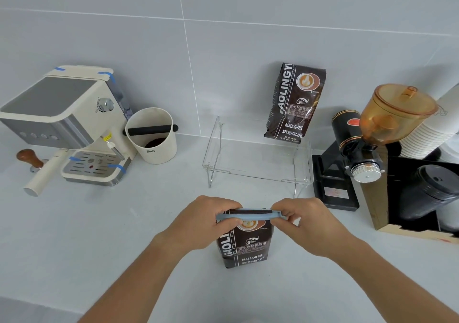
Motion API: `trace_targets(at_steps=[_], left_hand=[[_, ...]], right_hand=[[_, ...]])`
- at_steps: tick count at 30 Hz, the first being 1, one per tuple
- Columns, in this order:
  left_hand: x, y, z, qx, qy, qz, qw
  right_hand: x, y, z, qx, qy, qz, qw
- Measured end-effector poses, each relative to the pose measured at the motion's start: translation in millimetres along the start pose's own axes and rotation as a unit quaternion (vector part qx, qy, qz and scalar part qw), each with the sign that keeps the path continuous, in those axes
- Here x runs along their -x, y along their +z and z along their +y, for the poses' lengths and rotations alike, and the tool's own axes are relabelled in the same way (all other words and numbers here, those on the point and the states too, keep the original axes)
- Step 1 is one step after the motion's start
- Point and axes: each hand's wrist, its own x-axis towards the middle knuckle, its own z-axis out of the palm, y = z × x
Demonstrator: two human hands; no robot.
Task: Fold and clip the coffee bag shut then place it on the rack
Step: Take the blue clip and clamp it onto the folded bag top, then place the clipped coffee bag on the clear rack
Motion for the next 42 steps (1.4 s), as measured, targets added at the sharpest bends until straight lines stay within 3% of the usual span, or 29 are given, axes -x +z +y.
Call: trace_targets(at_steps=[4, 10, 17, 24, 42], left_hand=[[0, 1, -4, 0.077, -0.037, 0.008, 0.996], [10, 8, -26, 0.159, -0.082, 0.048, 0.983], [29, 39, -53, 0.294, -0.148, 0.046, 0.943], [35, 73, -58, 0.309, -0.169, 0.067, 0.933], [35, 70, -48, 0.313, -0.154, 0.115, 0.930]], right_hand=[[-3, 8, 4, -0.098, 0.037, 0.001, 0.995], [-9, 25, 14, -0.165, 0.093, -0.095, 0.977], [-7, 44, 23, -0.272, 0.158, -0.116, 0.942], [5, 67, 36, -0.310, 0.202, -0.123, 0.921], [6, 70, 27, -0.283, 0.225, -0.037, 0.932]])
